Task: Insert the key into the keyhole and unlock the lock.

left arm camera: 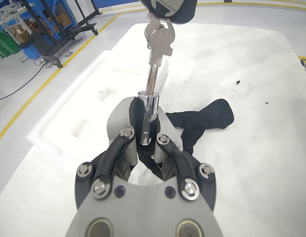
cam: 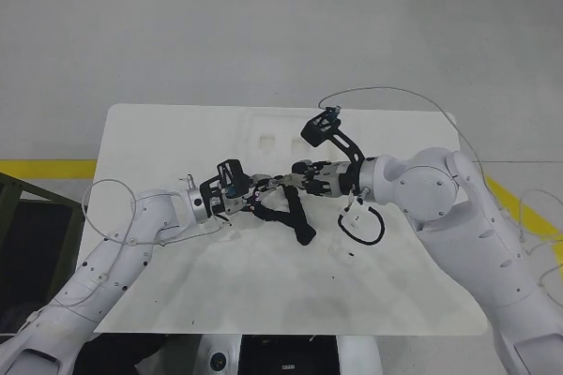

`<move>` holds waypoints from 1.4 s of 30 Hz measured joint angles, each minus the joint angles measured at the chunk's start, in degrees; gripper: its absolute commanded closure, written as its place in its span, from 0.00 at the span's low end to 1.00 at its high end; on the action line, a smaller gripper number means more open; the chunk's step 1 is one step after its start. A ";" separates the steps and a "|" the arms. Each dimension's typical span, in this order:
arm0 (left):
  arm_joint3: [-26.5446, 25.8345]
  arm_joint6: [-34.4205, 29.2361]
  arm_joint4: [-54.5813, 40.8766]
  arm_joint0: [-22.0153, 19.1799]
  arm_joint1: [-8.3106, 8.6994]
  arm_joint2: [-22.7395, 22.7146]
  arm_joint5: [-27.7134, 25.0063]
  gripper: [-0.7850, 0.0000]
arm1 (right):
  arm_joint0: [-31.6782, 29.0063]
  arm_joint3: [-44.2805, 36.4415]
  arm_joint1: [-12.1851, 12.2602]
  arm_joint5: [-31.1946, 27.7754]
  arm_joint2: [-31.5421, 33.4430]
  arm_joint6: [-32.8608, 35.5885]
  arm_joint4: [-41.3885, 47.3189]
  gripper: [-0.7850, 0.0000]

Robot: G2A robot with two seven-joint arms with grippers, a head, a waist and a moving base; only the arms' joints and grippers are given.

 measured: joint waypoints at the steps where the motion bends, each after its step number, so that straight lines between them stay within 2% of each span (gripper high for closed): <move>1: 0.00 -0.03 0.07 0.03 -0.04 -0.07 -0.04 1.00 | 0.06 0.08 -0.03 -0.01 -0.07 -0.03 0.05 1.00; 30: -1.05 0.34 4.58 1.20 -1.16 -2.05 -0.30 1.00 | 2.75 2.95 -1.41 0.68 -4.14 -0.22 -0.48 1.00; 31: -1.05 0.34 4.62 1.23 -1.19 -2.11 -0.34 1.00 | 2.83 3.06 -1.47 0.66 -4.28 -0.28 -0.46 0.95; 33: -1.03 0.34 4.65 1.31 -1.27 -2.27 -0.47 1.00 | 2.99 3.33 -1.59 0.60 -4.53 -0.37 -0.35 0.57; 34: -1.00 0.34 4.64 1.33 -1.30 -2.34 -0.54 1.00 | 3.05 3.44 -1.63 0.57 -4.60 -0.37 -0.28 0.30; 35: -0.95 0.31 4.58 1.36 -1.35 -2.43 -0.66 1.00 | 3.09 3.58 -1.67 0.51 -4.63 -0.41 -0.17 0.14; 37: -0.87 0.26 4.42 1.40 -1.42 -2.56 -0.87 1.00 | 3.06 3.72 -1.69 0.30 -4.50 -0.47 0.04 0.00; 42: -0.34 -0.07 3.55 1.46 -1.62 -3.04 -1.43 1.00 | 2.49 3.50 -1.42 -1.89 -3.01 -0.42 1.07 0.00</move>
